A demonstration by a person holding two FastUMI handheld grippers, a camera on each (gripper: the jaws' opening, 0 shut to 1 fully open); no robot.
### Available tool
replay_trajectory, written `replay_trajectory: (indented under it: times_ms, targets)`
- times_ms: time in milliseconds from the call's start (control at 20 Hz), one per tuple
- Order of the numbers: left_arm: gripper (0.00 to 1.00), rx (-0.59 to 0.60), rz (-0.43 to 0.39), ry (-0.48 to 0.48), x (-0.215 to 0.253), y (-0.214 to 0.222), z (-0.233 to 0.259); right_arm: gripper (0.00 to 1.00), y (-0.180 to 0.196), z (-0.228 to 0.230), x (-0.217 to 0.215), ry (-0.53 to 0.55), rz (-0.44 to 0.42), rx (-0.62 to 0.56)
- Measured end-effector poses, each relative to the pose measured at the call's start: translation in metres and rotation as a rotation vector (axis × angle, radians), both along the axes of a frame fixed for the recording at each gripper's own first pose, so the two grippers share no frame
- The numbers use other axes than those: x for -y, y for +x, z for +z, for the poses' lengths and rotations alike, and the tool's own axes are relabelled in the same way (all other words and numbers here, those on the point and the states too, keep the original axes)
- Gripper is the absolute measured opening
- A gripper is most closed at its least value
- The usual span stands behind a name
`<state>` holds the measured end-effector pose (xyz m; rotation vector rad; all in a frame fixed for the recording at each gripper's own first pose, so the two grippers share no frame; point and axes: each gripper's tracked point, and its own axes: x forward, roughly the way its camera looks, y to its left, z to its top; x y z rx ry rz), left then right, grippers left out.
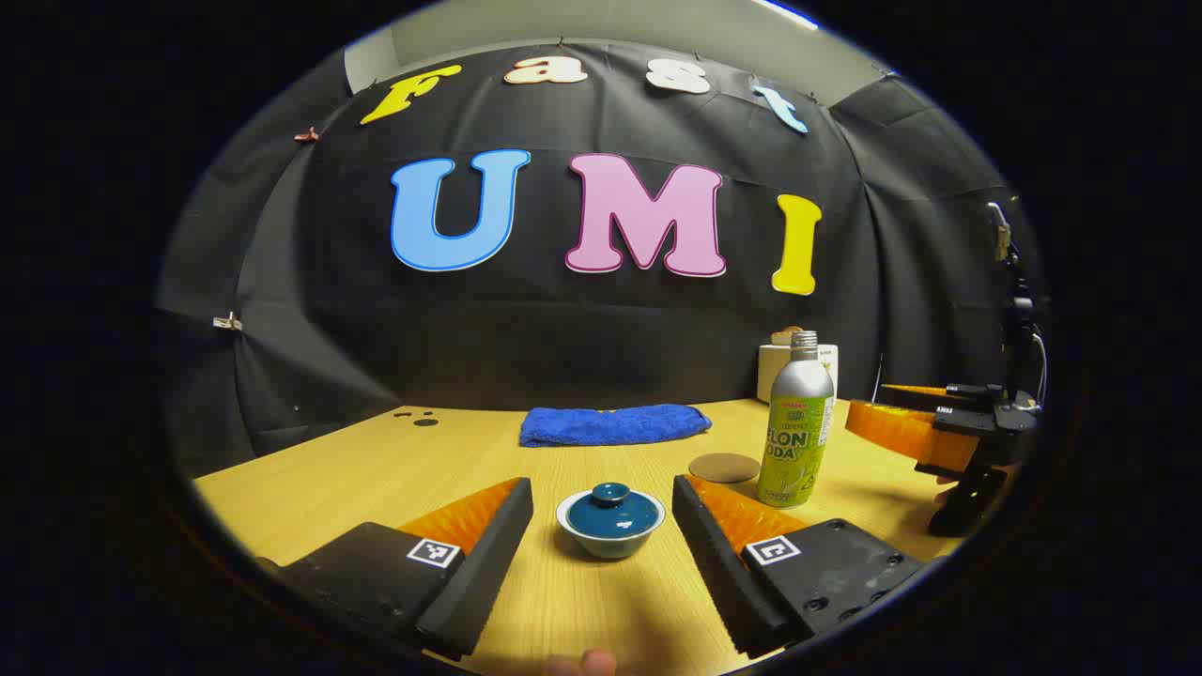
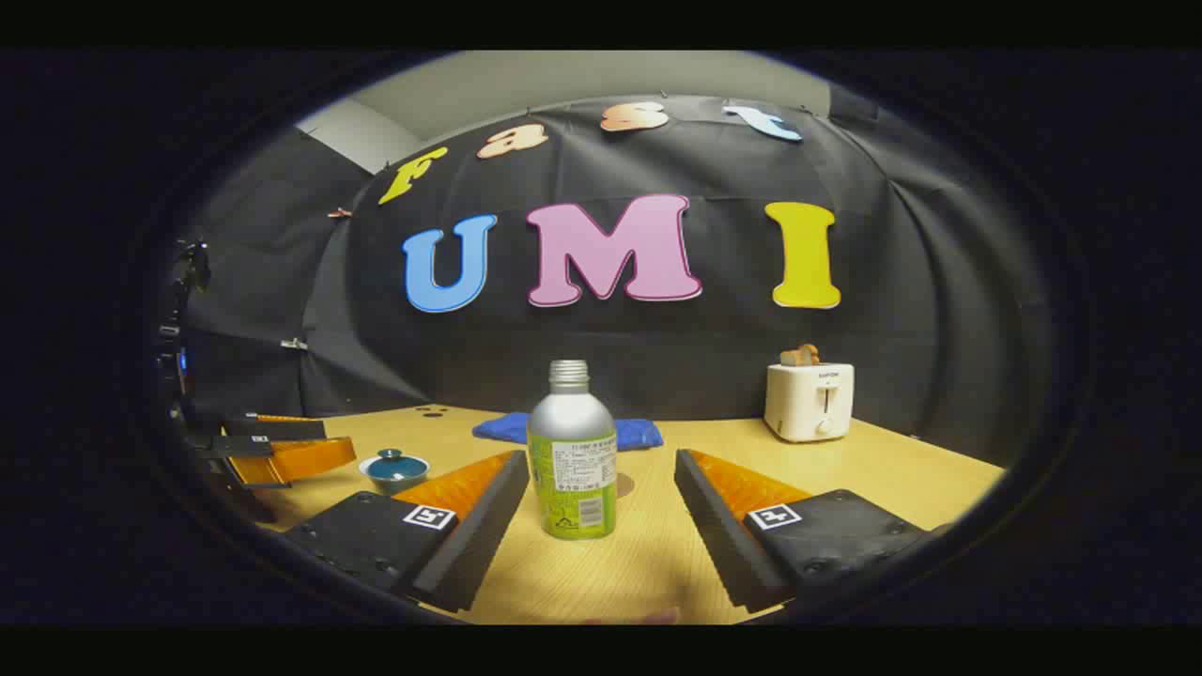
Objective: Open the teacup lid with one hand, grasp the water bottle and pour water into the teacup with the other hand; after pouring, place the water bottle on the coaster and then close the teacup lid.
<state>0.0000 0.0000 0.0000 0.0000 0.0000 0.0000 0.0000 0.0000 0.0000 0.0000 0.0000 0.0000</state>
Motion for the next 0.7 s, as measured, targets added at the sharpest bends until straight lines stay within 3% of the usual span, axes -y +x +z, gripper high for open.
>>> replay_trajectory:
  times_ms: [150,700]
  targets:
    - [0.95,0.001,0.0,0.0,0.0009,-0.0026,0.0009,0.97,0.0031,-0.0137,0.0004,0.0,0.008,-0.066]
    - [0.95,0.0,0.0,0.0,0.0001,-0.0016,-0.0023,0.98,0.0021,-0.0119,0.0,-0.001,0.017,-0.06]
